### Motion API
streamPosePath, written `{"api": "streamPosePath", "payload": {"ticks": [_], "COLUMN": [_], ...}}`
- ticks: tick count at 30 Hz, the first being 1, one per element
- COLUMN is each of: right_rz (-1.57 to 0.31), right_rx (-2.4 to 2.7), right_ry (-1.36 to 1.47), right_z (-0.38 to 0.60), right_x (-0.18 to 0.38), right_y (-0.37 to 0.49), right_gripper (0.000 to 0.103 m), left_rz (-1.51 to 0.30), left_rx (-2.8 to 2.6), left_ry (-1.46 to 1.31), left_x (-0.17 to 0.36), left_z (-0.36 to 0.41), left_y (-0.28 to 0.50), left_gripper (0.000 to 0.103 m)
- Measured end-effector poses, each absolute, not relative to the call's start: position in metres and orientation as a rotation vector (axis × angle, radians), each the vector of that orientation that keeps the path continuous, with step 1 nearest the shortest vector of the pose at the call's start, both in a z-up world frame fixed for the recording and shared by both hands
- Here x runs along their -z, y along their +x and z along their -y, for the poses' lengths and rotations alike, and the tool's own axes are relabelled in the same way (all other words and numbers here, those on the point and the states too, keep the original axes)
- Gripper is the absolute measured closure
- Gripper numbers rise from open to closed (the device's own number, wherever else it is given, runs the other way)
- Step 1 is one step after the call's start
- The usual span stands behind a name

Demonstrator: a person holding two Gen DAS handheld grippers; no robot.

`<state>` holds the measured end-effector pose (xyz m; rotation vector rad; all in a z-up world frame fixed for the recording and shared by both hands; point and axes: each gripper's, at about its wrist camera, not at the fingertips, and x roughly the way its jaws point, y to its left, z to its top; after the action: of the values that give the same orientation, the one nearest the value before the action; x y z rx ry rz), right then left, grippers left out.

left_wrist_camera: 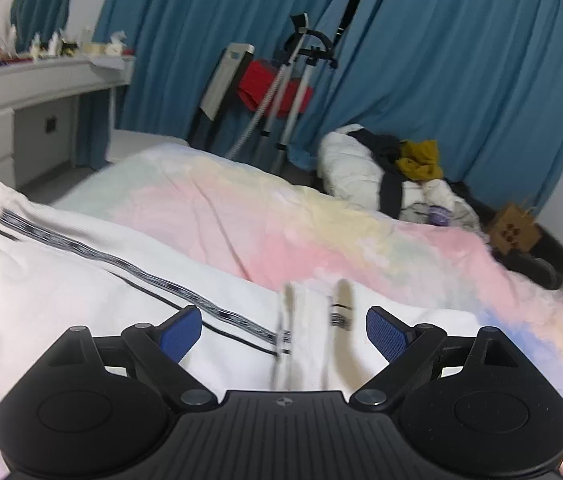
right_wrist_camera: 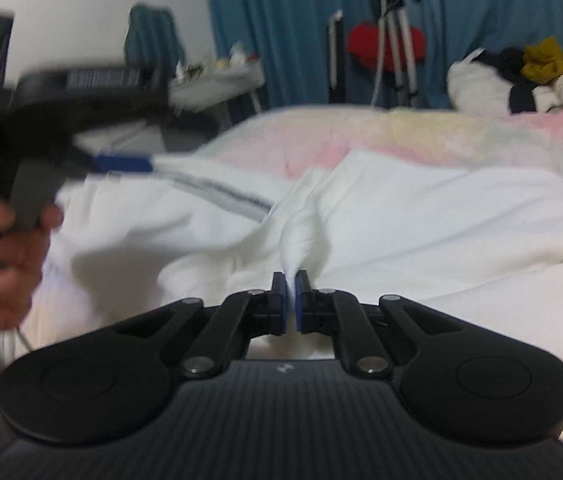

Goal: Fold clothes

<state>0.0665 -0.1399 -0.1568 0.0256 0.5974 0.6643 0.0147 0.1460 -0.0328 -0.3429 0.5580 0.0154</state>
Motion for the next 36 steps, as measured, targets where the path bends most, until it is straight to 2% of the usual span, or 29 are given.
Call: {"api": "streamPosePath", "payload": {"ticks": [3,8,12,14,16,17,18,19,20,21,26,29,33,35,36], "right_rz": [-0.624,-0.565,-0.493,-0.493,-0.514,-0.520,-0.523,-0.525,-0.527,-0.521,-0.458,-0.464,-0.538,-0.549,-0.546], "right_rx": [-0.675,-0.679,-0.673,-0.677,-0.685,-0.688,-0.690,-0.692,-0.694,-0.695,-0.697,-0.697,-0.683,-0.682,-0.681], "right_ry": [0.004,0.005,-0.099,-0.121,-0.121,-0.123,-0.129,-0.136,-0.142,-0.145,-0.111,-0.091,-0.096,-0.095,-0.094], "right_z": [0.139,0.145,0.137,0.135,0.135,0.135,0.134,0.133,0.132,0.131,0.129,0.127,0.120,0.119,0.119], "right_x": [0.159,0.142,0.136,0.139,0.143,0.144,0.146,0.148,0.150,0.151,0.153,0.158,0.174,0.177,0.177], "right_y": [0.066,0.052,0.039,0.039,0.043,0.045,0.046,0.047,0.048,0.048,0.052,0.059,0.074,0.077,0.076], "right_gripper": [0.096,0.096,0.096,0.096,0.096,0.096,0.096,0.095,0.095,0.095,0.095,0.095,0.095,0.094,0.094], "left_rz": [-0.567,-0.658,-0.749,-0.783,-0.792,-0.797,-0.805,-0.813,-0.821,-0.816,-0.722,-0.742,-0.840,-0.825,-0.819], "left_rx": [0.045,0.193,0.273,0.275,0.285,0.295,0.314,0.333,0.352,0.355,0.320,0.283,0.254,0.262,0.257], "left_ry": [-0.384,-0.446,-0.432,-0.444,-0.484,-0.505,-0.514,-0.522,-0.530,-0.522,-0.526,-0.461,-0.453,-0.453,-0.455], "left_x": [0.038,0.056,0.073,0.083,0.093,0.098,0.101,0.105,0.108,0.109,0.092,0.096,0.128,0.128,0.126], "left_z": [-0.142,-0.126,-0.110,-0.108,-0.111,-0.112,-0.112,-0.112,-0.112,-0.112,-0.121,-0.122,-0.122,-0.123,-0.124], "left_y": [0.020,0.058,0.095,0.113,0.128,0.136,0.142,0.148,0.154,0.158,0.153,0.159,0.170,0.169,0.166], "left_gripper": [0.012,0.012,0.016,0.021,0.033,0.043,0.062,0.073,0.094,0.098,0.098,0.098,0.097,0.094,0.087]}}
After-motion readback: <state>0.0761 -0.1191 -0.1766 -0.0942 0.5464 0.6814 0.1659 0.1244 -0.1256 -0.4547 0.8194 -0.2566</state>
